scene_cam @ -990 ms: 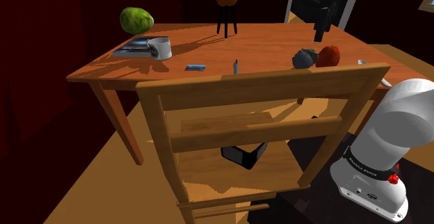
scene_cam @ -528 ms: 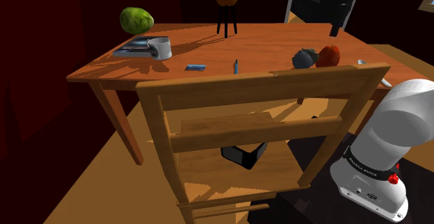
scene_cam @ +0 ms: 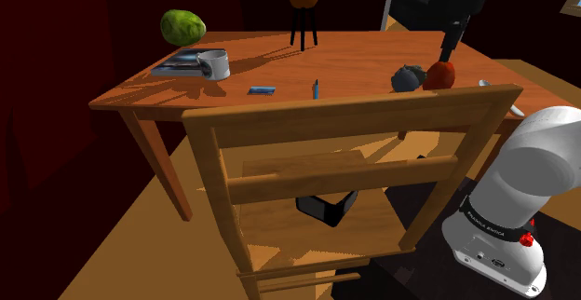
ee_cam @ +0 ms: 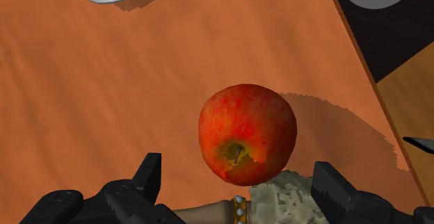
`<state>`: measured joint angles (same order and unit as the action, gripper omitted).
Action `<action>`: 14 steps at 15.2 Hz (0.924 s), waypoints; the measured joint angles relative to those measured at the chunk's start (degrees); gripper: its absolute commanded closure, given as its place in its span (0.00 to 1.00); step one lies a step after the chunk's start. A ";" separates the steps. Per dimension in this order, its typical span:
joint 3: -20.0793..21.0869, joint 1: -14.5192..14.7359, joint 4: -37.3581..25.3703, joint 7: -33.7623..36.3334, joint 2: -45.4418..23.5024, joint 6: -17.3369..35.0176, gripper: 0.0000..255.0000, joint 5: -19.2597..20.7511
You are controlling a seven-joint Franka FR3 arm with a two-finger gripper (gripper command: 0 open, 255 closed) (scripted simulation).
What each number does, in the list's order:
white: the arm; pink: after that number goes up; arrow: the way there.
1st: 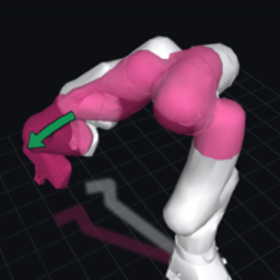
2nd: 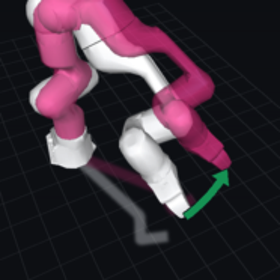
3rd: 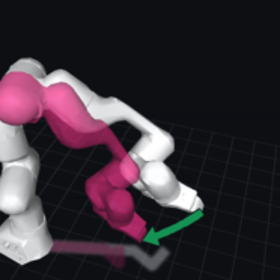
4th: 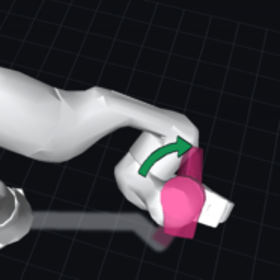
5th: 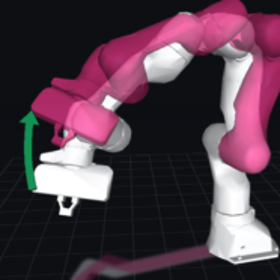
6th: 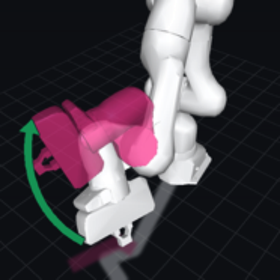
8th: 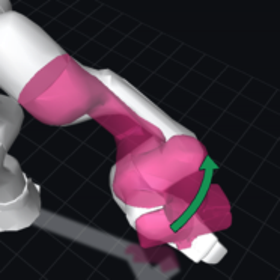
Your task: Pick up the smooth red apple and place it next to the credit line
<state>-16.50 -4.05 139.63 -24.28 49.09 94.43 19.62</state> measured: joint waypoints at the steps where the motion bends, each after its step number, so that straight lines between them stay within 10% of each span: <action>1: -0.05 -0.01 0.30 0.06 0.01 0.28 0.00 0.05; 6: -0.07 0.01 0.47 0.12 -0.02 0.49 0.00 0.06; 7: -0.07 0.01 0.47 0.12 -0.02 0.49 1.00 0.06; 14: -0.06 0.01 0.44 0.12 -0.03 0.50 1.00 0.06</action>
<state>-16.57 -4.04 140.07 -24.16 49.07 94.94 19.67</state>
